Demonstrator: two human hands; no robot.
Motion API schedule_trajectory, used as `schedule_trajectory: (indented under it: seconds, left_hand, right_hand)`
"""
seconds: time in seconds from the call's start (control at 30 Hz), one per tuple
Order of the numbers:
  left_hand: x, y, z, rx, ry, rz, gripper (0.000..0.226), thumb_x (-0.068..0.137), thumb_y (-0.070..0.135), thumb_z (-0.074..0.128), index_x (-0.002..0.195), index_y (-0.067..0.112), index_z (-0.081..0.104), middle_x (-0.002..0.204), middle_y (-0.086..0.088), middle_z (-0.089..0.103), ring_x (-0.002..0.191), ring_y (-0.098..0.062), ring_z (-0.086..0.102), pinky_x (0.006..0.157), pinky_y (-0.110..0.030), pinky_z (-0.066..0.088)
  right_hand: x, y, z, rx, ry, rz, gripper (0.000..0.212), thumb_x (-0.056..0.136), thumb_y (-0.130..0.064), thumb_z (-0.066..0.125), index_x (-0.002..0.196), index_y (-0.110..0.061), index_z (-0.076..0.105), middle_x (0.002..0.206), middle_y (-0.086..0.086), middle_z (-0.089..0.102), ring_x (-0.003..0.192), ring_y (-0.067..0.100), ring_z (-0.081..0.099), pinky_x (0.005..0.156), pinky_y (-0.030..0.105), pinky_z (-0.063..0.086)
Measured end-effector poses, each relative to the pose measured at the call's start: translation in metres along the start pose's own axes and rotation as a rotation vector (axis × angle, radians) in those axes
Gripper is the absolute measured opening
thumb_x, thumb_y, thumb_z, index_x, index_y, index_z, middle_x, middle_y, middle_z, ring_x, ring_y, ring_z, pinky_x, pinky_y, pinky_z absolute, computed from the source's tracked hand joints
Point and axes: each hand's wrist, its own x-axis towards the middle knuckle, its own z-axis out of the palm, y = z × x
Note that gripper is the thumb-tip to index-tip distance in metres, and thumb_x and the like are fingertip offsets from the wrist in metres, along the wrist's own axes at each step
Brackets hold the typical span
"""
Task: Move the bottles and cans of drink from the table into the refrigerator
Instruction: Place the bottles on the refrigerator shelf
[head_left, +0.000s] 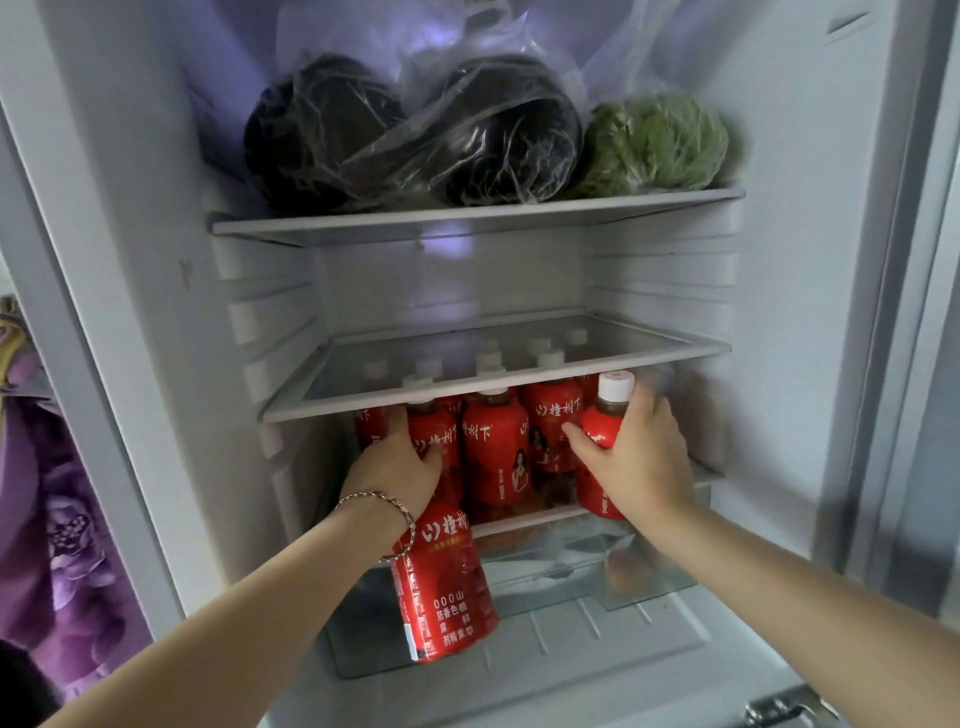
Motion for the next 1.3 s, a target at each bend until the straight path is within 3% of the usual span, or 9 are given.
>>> schedule_trajectory:
  seconds: [0.17,0.23,0.3,0.5,0.7,0.8,0.93,1.17,1.3]
  left_hand:
    - [-0.003,-0.001,0.0,0.009,0.002,-0.001,0.06,0.097,0.035,0.041,0.147,0.024,0.009,0.067,-0.004,0.056,0.053,-0.012,0.054,0.045,-0.021,0.04]
    - [-0.003,0.0,0.0,0.012,0.001,-0.009,0.06,0.097,0.035,0.04,0.148,0.025,0.009,0.067,-0.003,0.056,0.052,-0.012,0.053,0.044,-0.021,0.039]
    - [-0.003,0.0,0.0,0.022,-0.001,-0.012,0.061,0.097,0.036,0.04,0.148,0.025,0.008,0.067,-0.003,0.056,0.053,-0.012,0.054,0.045,-0.022,0.043]
    - [-0.004,0.002,0.0,0.025,0.017,-0.023,0.061,0.097,0.036,0.04,0.148,0.027,0.007,0.066,-0.002,0.055,0.052,-0.01,0.052,0.044,-0.02,0.036]
    - [-0.006,0.001,0.001,0.015,0.015,-0.037,0.062,0.097,0.038,0.039,0.148,0.028,0.005,0.067,-0.001,0.055,0.052,-0.009,0.052,0.043,-0.019,0.036]
    - [-0.005,0.0,0.001,-0.003,0.014,-0.04,0.061,0.097,0.038,0.04,0.148,0.028,0.006,0.067,-0.002,0.055,0.051,-0.01,0.051,0.043,-0.02,0.036]
    - [-0.014,-0.001,-0.006,-0.041,0.115,-0.03,0.048,0.097,0.034,0.04,0.141,0.021,0.027,0.072,0.001,0.055,0.061,-0.015,0.057,0.055,-0.026,0.045]
    - [-0.042,0.0,-0.035,0.02,0.409,0.082,0.039,0.094,0.044,0.042,0.081,0.01,0.056,0.068,-0.003,0.063,0.066,-0.024,0.061,0.061,-0.035,0.05]
    - [-0.031,-0.004,-0.038,-0.089,0.41,0.002,0.042,0.094,0.047,0.04,0.076,0.013,0.057,0.065,0.002,0.06,0.061,-0.019,0.058,0.058,-0.033,0.049]
  right_hand:
    - [0.022,-0.012,0.011,-0.303,-0.263,0.128,0.088,0.083,-0.062,0.052,0.145,-0.011,0.018,0.133,0.015,0.04,0.116,0.033,0.048,0.088,0.04,0.044]
    - [0.032,-0.014,0.013,-0.314,-0.324,0.22,0.089,0.084,-0.061,0.052,0.149,-0.016,0.01,0.132,0.017,0.035,0.108,0.032,0.052,0.079,0.036,0.045]
    - [0.042,-0.009,0.015,-0.169,-0.373,0.325,0.087,0.087,-0.053,0.055,0.149,-0.018,0.006,0.129,0.02,0.034,0.099,0.034,0.058,0.071,0.034,0.045]
    - [0.064,0.027,0.041,0.026,-0.43,0.32,0.071,0.097,-0.014,0.043,0.151,-0.014,-0.002,0.14,0.028,0.033,0.118,0.041,0.049,0.097,0.042,0.041]
    - [0.027,0.013,0.034,0.258,-0.437,0.111,0.047,0.088,-0.006,0.054,0.133,-0.008,0.044,0.138,0.015,0.042,0.125,0.029,0.046,0.108,0.035,0.036]
    - [-0.011,-0.016,0.02,0.356,-0.534,0.006,0.072,0.086,-0.02,0.063,0.146,-0.016,0.024,0.142,0.005,0.027,0.124,0.017,0.042,0.106,0.027,0.033]
    - [-0.029,-0.043,0.032,0.357,-0.626,0.015,0.101,0.075,-0.05,0.07,0.149,-0.02,0.007,0.145,0.009,0.023,0.135,0.024,0.03,0.112,0.043,0.031]
    - [-0.034,-0.064,0.045,0.202,-0.574,0.22,0.109,0.081,-0.051,0.064,0.148,-0.004,-0.008,0.152,0.017,0.011,0.141,0.033,0.016,0.114,0.042,0.019]
    - [-0.077,-0.088,0.032,0.348,-0.411,-0.168,0.096,0.079,-0.067,0.036,0.15,-0.012,0.001,0.15,0.001,0.004,0.138,0.014,0.003,0.119,0.037,0.01]
